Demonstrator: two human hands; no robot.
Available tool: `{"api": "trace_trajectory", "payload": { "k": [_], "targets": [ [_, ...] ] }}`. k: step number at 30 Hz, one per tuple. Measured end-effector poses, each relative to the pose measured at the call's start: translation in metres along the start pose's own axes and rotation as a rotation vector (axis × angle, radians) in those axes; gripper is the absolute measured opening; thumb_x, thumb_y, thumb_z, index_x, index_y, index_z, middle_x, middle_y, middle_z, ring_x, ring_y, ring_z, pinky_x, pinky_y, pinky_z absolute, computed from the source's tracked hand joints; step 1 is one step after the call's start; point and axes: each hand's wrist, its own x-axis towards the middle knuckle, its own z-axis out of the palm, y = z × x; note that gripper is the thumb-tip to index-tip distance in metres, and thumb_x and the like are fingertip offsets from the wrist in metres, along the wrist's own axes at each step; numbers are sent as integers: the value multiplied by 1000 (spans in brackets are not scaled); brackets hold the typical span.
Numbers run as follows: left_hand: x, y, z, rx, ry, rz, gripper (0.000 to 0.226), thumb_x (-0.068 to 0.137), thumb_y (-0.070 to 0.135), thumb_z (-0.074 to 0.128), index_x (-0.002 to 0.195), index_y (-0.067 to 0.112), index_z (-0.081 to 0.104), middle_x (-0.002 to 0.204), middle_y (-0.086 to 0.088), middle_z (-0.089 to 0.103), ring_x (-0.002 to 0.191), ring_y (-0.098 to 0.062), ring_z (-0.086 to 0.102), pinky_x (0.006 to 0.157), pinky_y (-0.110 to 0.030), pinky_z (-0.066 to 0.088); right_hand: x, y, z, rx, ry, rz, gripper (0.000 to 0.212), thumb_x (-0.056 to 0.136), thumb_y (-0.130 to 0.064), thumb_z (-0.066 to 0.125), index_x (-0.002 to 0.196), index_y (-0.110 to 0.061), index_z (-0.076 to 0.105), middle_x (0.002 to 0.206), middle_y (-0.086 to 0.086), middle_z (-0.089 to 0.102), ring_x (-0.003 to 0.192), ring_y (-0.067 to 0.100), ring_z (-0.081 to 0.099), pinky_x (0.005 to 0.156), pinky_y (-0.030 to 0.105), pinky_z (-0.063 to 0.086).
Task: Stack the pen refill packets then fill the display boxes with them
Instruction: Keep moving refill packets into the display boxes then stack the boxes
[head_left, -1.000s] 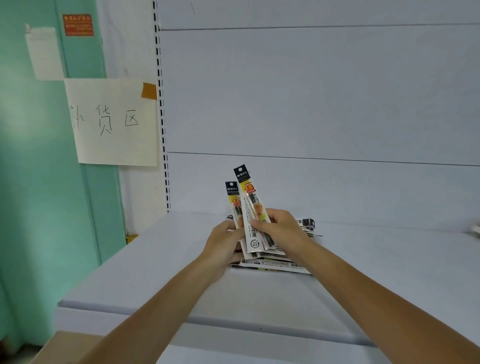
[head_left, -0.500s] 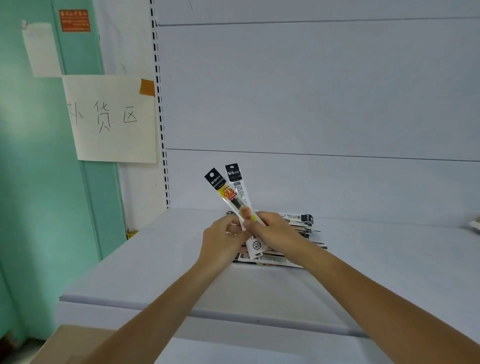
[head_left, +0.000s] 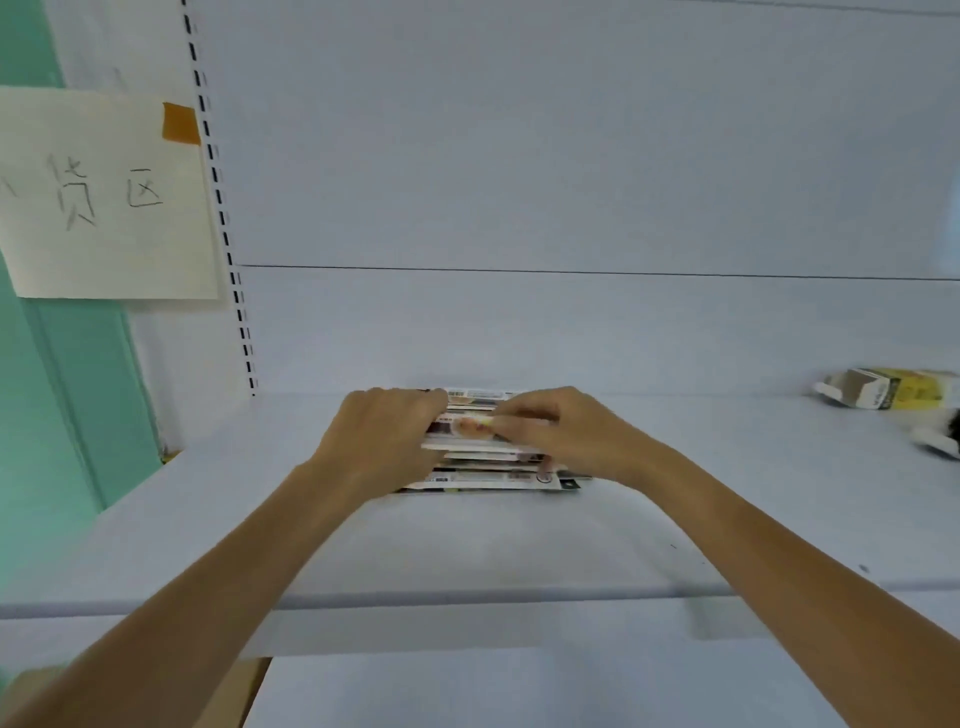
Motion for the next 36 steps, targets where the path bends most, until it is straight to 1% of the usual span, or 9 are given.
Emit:
{"api": "trace_trajectory", "payload": {
  "k": [3, 5, 9, 13, 16, 20, 24, 29, 36],
  "targets": [
    [5, 29, 15, -151, -1, -75, 13, 84, 28, 53, 96, 23, 53, 103, -1, 63, 100, -25, 56, 67, -29, 31, -16, 17, -5, -4, 316, 8, 25, 92, -48, 46, 91, -29, 62, 95, -10, 61, 69, 1, 56, 62, 9, 44],
    [7, 50, 21, -233, -36, -40, 7, 84, 30, 54, 87, 24, 51, 98, -1, 63, 98, -25, 57, 67, -29, 33, -22, 30, -3, -249, 444, -46, 33, 93, -46, 43, 69, -26, 55, 72, -7, 55, 62, 5, 49, 57, 14, 36],
    [7, 77, 29, -310, -61, 142, 24, 88, 41, 50, 104, 23, 53, 104, 1, 62, 100, -24, 56, 72, -31, 37, -27, 63, -11, -381, 578, 2, 51, 92, -29, 50, 49, -17, 26, 46, -1, 26, 47, 14, 22, 48, 24, 23],
    [17, 87, 37, -376, -78, 265, 36, 93, 47, 41, 118, 21, 48, 114, 5, 55, 104, -19, 53, 83, -33, 42, -36, 86, -27, -389, 596, 110, 45, 91, -27, 49, 51, -11, 36, 56, 5, 40, 57, 16, 37, 55, 25, 27],
    [35, 102, 42, -394, -85, 285, 34, 96, 44, 36, 115, 20, 51, 112, 3, 55, 103, -20, 55, 80, -32, 40, -52, 99, -50, -376, 581, 184, 33, 94, -34, 46, 66, -19, 55, 81, 0, 55, 81, 17, 51, 73, 27, 37],
    [64, 136, 37, -461, -70, 319, 33, 95, 44, 37, 111, 20, 53, 103, 4, 57, 97, -20, 56, 79, -33, 41, -95, 121, -115, -440, 734, 317, 41, 96, -35, 42, 88, -5, 68, 102, 8, 63, 100, 23, 53, 83, 31, 39],
    [88, 202, 19, -540, -7, 377, 30, 91, 49, 42, 103, 24, 54, 90, 10, 52, 85, -17, 52, 69, -29, 32, -157, 144, -192, -501, 898, 425, 24, 93, -29, 48, 82, -17, 66, 94, 8, 62, 94, 27, 58, 71, 28, 37],
    [113, 316, 6, -621, -81, 493, 41, 96, 46, 27, 86, 16, 54, 76, 6, 50, 76, -20, 50, 64, -31, 34, -246, 188, -264, -520, 1019, 624, 38, 86, -27, 56, 123, -19, 58, 123, 7, 60, 112, 27, 54, 92, 35, 43],
    [147, 484, 8, -742, -43, 514, 23, 96, 39, 39, 97, 25, 57, 75, 12, 54, 70, -12, 50, 61, -30, 34, -344, 253, -364, -581, 957, 689, 43, 88, -29, 56, 129, -16, 53, 132, 6, 54, 116, 24, 53, 97, 35, 44]
  ]
}}
